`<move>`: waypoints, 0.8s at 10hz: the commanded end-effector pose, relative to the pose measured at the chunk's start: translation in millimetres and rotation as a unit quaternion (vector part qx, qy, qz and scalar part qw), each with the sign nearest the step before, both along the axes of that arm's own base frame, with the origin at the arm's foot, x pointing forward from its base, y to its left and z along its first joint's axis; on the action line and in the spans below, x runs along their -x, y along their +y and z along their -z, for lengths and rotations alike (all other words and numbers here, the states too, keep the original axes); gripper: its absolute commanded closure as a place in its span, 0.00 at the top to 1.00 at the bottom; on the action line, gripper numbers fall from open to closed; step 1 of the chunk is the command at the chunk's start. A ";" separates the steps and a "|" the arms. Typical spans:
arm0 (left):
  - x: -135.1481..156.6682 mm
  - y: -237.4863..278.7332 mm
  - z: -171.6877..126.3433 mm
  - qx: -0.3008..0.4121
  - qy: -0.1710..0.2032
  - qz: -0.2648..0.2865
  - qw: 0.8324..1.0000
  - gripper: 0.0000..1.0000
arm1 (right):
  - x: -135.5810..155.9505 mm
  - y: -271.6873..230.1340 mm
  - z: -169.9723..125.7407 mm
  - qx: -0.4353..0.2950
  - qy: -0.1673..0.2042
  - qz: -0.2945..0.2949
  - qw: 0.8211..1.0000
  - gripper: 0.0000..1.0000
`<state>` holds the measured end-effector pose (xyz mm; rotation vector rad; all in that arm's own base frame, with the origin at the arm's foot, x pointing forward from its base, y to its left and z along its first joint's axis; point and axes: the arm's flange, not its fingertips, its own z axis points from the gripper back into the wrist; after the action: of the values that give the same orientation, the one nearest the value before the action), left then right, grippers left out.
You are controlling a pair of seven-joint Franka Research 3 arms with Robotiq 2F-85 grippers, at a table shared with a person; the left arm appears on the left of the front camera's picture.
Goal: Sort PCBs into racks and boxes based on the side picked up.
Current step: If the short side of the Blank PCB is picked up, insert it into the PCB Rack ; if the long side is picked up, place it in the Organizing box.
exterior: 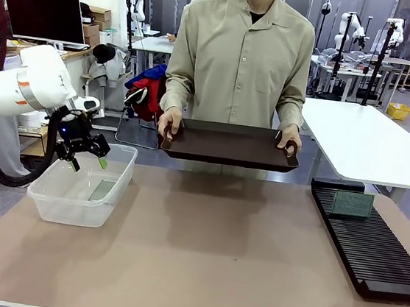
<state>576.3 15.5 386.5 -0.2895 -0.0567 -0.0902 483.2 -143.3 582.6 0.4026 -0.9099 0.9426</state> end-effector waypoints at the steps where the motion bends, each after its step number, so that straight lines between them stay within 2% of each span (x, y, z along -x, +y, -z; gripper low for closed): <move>1: 21.8 13.3 -32.2 0.016 -0.025 0.053 0.998 1.00 | 0.0 1.3 0.8 -0.001 0.003 0.000 1.000 1.00; 3: 40.0 13.2 -67.6 0.017 -0.066 0.083 0.994 1.00 | 0.0 1.3 0.8 -0.001 0.003 0.000 1.000 1.00; 5: 64.5 10.8 -107.0 0.010 -0.130 0.131 0.983 1.00 | 0.0 1.3 0.8 -0.001 0.003 0.000 1.000 1.00; 8: 91.5 -1.5 -136.7 0.007 -0.211 0.172 0.962 1.00 | 0.0 1.3 0.8 -0.001 0.003 0.000 1.000 1.00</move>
<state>496.7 13.6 536.1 -0.2609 -0.3666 -0.4595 483.4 -143.4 582.4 0.4029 -0.9094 0.9424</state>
